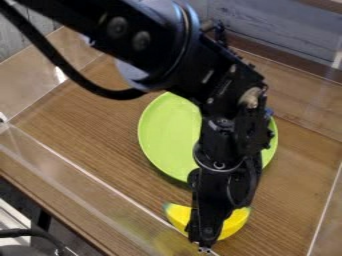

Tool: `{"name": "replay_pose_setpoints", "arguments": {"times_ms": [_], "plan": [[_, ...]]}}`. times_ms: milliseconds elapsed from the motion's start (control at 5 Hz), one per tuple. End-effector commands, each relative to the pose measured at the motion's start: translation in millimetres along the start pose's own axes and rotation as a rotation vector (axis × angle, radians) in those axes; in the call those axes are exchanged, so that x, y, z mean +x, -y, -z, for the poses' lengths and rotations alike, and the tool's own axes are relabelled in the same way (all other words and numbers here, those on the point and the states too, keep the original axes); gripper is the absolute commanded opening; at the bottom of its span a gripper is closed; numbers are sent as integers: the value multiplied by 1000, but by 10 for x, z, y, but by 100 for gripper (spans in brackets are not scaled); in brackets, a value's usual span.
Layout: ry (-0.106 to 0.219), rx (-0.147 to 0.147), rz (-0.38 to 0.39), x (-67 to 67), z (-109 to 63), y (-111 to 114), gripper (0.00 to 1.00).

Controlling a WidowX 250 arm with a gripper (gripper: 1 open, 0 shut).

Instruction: Put the banana in the green plate

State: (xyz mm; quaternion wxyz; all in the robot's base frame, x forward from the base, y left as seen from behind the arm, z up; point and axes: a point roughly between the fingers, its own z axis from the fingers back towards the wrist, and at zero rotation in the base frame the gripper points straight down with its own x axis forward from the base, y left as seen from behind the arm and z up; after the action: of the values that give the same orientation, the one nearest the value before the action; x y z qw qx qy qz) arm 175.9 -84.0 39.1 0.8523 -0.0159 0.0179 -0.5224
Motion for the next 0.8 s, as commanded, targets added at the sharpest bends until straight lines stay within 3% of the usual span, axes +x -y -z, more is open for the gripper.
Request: {"name": "replay_pose_setpoints", "arguments": {"times_ms": [0, 600], "plan": [[55, 41, -5, 78, -141, -74, 0], [60, 42, -8, 71, -91, -101, 0]]}}
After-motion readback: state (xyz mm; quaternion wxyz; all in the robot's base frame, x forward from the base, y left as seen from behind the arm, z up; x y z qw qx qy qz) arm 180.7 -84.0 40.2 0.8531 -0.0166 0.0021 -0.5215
